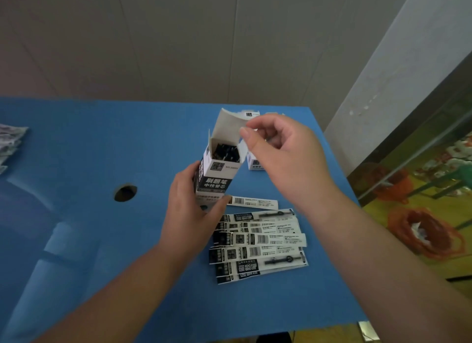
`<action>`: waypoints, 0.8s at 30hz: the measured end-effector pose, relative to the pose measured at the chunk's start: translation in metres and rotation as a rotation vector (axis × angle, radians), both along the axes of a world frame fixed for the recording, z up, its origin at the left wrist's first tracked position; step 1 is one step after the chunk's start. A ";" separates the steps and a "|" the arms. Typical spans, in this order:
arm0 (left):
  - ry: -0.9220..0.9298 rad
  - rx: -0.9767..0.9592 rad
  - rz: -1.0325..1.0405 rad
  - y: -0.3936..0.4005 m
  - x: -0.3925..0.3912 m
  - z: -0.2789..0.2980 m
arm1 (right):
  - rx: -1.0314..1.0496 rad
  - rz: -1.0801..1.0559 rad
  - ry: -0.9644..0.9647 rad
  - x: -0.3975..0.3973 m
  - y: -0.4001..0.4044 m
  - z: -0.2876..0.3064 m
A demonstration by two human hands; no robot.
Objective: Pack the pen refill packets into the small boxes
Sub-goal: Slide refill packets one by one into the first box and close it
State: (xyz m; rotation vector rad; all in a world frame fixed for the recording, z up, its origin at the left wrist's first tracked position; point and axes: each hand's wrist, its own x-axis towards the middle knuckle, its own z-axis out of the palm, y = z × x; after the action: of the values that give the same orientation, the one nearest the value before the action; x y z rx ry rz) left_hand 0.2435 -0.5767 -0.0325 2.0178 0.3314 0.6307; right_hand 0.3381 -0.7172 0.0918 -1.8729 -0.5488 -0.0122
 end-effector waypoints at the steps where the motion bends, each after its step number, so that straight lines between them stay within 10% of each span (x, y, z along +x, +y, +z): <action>1: 0.002 -0.002 0.006 0.001 0.000 0.000 | 0.028 -0.027 0.019 0.003 -0.002 -0.005; 10: 0.027 -0.081 0.029 0.008 -0.004 -0.004 | -1.087 0.397 -0.084 0.029 -0.030 -0.086; 24: 0.061 -0.050 0.031 0.007 -0.014 -0.007 | -1.154 0.429 -0.124 0.036 -0.021 -0.106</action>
State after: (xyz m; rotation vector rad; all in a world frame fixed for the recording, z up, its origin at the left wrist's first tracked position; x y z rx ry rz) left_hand 0.2295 -0.5701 -0.0390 1.9902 0.4116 0.5753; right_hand 0.3739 -0.7386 -0.0143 -2.8132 -1.1980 0.5868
